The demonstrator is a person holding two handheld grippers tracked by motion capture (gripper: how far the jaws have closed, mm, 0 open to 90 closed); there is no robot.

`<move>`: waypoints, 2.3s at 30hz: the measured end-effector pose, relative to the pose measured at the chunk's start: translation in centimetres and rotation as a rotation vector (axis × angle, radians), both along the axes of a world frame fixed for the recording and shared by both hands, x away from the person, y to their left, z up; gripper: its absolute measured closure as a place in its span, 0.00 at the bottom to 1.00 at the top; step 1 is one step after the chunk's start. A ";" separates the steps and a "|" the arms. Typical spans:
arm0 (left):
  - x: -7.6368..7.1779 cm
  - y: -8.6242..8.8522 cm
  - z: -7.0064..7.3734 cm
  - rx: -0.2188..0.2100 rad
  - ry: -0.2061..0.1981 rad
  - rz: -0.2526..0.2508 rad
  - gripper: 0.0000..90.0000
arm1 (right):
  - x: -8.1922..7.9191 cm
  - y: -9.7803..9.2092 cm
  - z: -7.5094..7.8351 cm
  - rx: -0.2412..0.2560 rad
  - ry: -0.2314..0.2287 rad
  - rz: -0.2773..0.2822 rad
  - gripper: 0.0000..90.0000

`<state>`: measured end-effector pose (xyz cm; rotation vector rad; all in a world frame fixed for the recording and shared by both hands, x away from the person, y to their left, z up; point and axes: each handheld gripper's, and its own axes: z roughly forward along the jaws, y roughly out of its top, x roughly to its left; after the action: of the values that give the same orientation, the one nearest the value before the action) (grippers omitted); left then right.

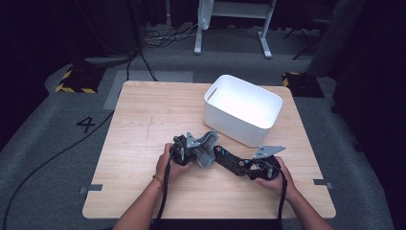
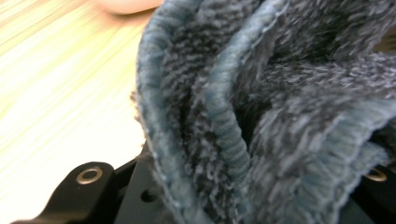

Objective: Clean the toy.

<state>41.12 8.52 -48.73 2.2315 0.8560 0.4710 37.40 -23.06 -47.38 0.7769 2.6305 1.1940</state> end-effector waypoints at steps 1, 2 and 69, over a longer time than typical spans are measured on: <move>0.2 0.4 0.0 -0.013 0.008 0.008 0.85 | 0.0 0.0 0.0 0.000 -0.003 0.010 0.65; 0.2 0.7 0.1 -0.032 0.013 0.010 0.85 | -0.1 -0.1 0.0 0.000 -0.005 0.018 0.65; -4.1 1.7 1.8 -0.127 0.068 -0.252 0.84 | -0.8 0.5 -0.4 -0.053 -0.097 0.082 0.65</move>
<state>37.04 10.25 -46.96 2.2088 0.6084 0.2169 36.57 -22.52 -47.78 0.5913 2.6258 1.1459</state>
